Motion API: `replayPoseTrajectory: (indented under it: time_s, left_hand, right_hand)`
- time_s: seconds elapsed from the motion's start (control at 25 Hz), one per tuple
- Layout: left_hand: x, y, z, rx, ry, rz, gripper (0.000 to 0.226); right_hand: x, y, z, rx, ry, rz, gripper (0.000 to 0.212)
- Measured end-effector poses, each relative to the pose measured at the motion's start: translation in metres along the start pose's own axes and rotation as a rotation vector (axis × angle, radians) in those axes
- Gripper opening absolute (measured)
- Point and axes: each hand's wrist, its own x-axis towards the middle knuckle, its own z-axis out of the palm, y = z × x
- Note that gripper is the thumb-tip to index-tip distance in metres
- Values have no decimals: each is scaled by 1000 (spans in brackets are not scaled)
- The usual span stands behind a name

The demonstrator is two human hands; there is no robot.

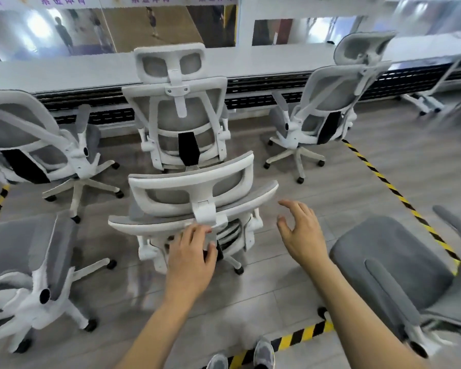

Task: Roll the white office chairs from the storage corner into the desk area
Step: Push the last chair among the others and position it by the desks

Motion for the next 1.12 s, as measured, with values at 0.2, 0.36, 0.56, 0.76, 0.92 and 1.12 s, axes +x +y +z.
replayPoseTrajectory:
  time_s: [0.2, 0.36, 0.56, 0.76, 0.92, 1.12]
  left_hand:
    - [-8, 94, 41, -59, -123, 212, 32]
    - [-44, 193, 76, -143, -161, 349, 28]
    - [-119, 330, 136, -220, -203, 453, 26]
    - [-195, 450, 201, -257, -315, 535, 29]
    - [-232, 534, 256, -263, -390, 616, 28]
    - [-240, 616, 338, -277, -398, 666, 28]
  right_hand:
    - [-59, 45, -83, 16, 137, 62, 36]
    - [-115, 108, -167, 39, 274, 89, 34]
    - [-206, 197, -277, 65, 417, 106, 30]
    - [-294, 287, -374, 87, 535, 214, 25]
    - [-331, 363, -432, 100, 586, 334, 25]
    - [-320, 455, -485, 87, 561, 426, 25]
